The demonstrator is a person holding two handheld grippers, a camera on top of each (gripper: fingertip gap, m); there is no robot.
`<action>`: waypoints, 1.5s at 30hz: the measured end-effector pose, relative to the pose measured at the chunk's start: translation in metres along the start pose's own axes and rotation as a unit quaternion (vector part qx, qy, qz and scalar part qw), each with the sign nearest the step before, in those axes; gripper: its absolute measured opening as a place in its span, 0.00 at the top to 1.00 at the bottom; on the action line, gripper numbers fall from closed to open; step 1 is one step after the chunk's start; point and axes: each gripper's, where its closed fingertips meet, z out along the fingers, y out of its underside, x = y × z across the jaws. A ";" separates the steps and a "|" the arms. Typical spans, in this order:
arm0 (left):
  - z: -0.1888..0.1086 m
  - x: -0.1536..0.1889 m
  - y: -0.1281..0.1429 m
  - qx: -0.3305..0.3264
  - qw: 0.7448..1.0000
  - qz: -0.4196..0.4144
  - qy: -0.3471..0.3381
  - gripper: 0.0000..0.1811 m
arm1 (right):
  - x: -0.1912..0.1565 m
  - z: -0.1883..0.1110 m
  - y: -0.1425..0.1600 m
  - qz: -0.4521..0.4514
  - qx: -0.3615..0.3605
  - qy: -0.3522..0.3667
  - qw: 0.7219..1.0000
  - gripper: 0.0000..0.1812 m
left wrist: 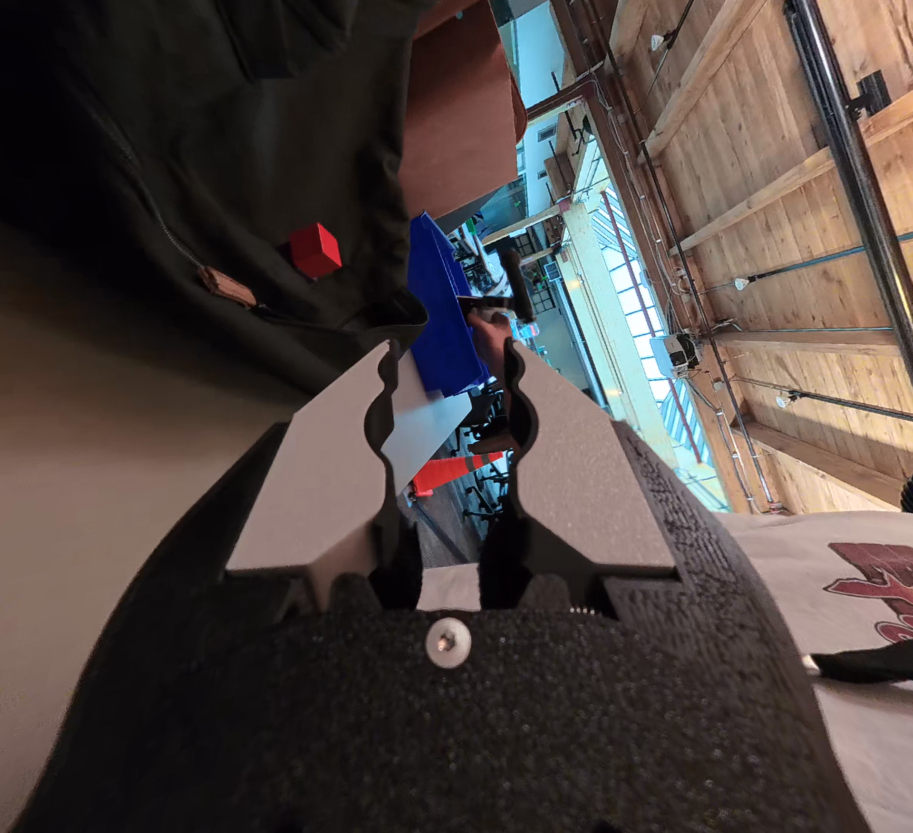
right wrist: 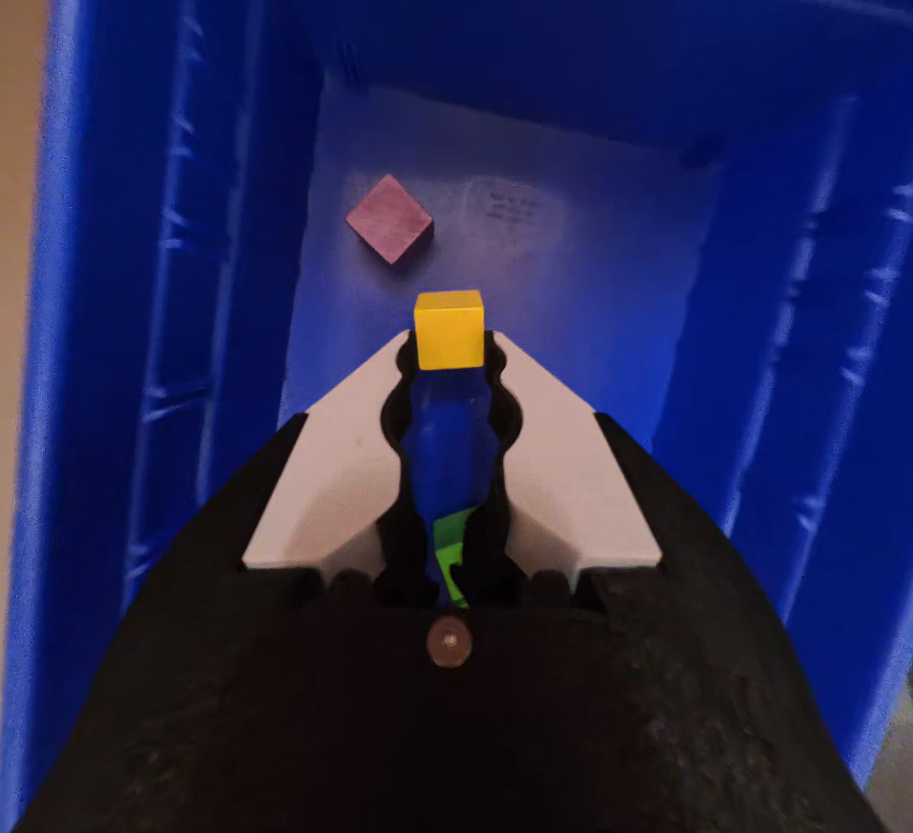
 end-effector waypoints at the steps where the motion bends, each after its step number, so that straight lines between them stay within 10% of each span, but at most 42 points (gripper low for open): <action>1: 0.000 0.002 -0.001 0.001 1.000 0.006 -0.003 0.76 | -0.001 0.008 0.003 -0.017 -0.029 -0.001 0.999 0.85; 12: 0.009 -0.005 0.018 -0.035 0.994 0.080 -0.066 0.76 | -0.028 0.026 -0.033 -0.057 -0.014 -0.054 0.997 0.82; 19: 0.048 -0.040 0.020 -0.098 0.934 0.271 -0.211 0.73 | -0.045 -0.081 -0.033 0.073 0.164 -0.089 0.980 0.73; 24: 0.109 -0.062 0.012 -0.098 0.895 0.334 -0.280 0.68 | -0.146 -0.184 -0.027 0.093 0.360 -0.196 0.907 0.77; 30: 0.155 -0.103 0.010 -0.107 0.841 0.372 -0.379 0.68 | -0.283 -0.175 0.025 0.065 0.340 -0.313 0.884 0.74; 36: 0.163 -0.116 0.009 -0.114 0.824 0.391 -0.393 0.84 | -0.341 -0.163 0.054 0.016 0.373 -0.328 0.868 0.75; 40: 0.162 -0.098 0.008 -0.106 0.851 0.382 -0.343 0.84 | -0.355 -0.147 0.057 -0.057 0.417 -0.289 0.860 0.72; 45: 0.159 -0.019 0.022 -0.089 0.971 0.204 -0.088 0.84 | -0.369 -0.159 0.024 -0.146 0.512 -0.230 0.814 0.68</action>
